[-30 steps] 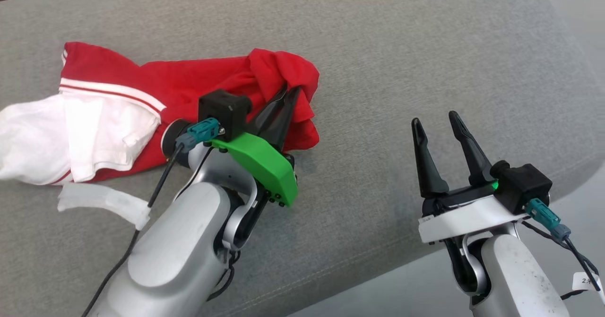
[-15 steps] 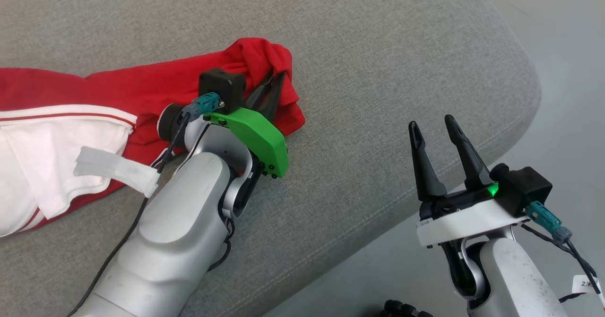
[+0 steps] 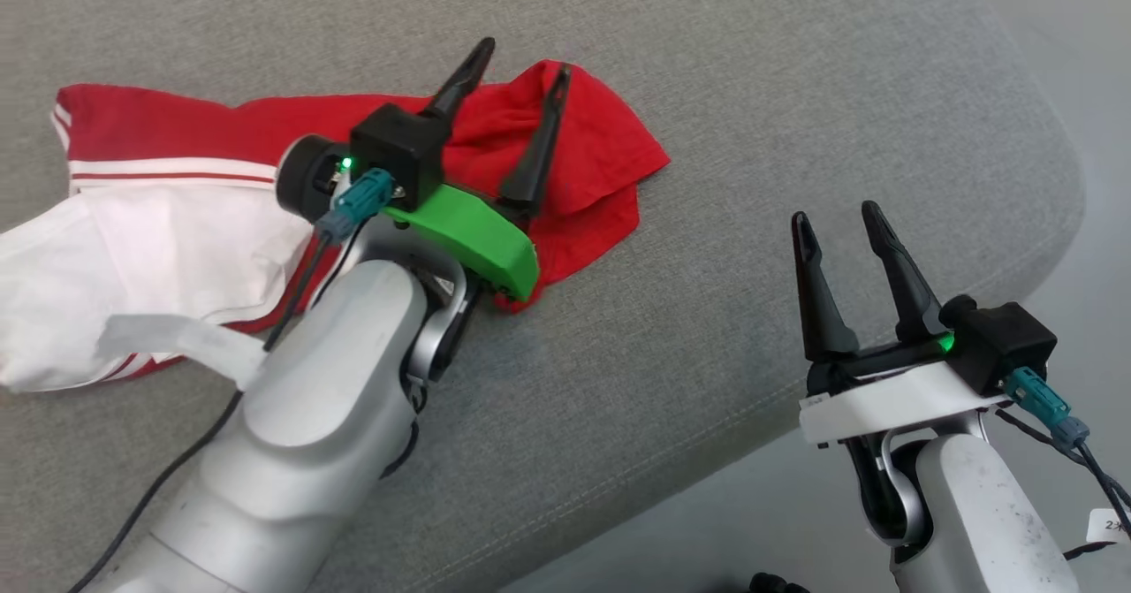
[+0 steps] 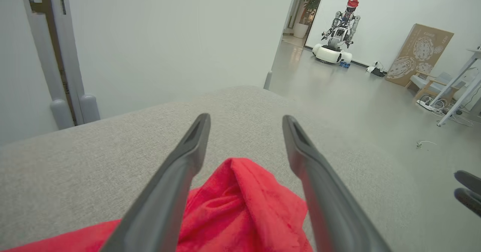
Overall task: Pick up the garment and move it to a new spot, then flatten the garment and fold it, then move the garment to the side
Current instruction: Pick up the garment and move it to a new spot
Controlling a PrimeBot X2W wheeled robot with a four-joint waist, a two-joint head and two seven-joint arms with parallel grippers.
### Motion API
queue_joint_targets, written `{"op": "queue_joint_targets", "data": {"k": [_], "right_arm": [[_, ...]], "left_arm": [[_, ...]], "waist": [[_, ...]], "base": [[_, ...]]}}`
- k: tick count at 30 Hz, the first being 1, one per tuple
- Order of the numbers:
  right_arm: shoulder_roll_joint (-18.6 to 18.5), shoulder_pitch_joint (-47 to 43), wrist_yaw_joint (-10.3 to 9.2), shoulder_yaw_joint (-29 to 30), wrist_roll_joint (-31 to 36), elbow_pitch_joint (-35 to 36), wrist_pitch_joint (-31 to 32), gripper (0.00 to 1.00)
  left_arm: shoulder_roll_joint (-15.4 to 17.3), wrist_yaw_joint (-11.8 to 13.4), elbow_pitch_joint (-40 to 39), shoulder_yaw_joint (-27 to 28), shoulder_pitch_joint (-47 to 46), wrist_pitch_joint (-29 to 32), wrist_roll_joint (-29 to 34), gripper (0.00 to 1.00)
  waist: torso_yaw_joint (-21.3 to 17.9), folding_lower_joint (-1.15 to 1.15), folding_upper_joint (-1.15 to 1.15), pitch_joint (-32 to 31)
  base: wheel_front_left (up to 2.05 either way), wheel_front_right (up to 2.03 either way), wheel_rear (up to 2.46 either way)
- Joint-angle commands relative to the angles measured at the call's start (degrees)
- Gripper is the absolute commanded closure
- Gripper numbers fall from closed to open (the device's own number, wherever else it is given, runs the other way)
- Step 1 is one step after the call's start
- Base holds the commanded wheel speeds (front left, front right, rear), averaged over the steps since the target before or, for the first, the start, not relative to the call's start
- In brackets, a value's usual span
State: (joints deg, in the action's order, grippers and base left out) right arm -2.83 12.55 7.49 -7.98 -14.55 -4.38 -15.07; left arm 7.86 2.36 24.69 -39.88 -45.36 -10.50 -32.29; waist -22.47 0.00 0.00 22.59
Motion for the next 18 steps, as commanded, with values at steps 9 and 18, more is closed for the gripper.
{"op": "queue_joint_targets", "data": {"k": [9, 18], "right_arm": [[-0.15, 0.71, 0.0, 1.89, 3.23, -0.5, -0.2, 0.0], [-0.17, -0.69, 0.0, 3.03, 5.41, -1.56, -0.2, 0.0]], "left_arm": [[8.59, 6.83, -11.57, 6.72, 6.98, -2.74, 0.4, 0.0], [16.36, 11.36, -19.67, 15.12, 18.83, -4.13, -2.49, 0.0]], "waist": [[9.88, 0.0, 0.0, -3.15], [15.41, 0.0, 0.0, -6.37]], "base": [[0.0, 0.0, 0.0], [0.0, 0.0, 0.0]]}}
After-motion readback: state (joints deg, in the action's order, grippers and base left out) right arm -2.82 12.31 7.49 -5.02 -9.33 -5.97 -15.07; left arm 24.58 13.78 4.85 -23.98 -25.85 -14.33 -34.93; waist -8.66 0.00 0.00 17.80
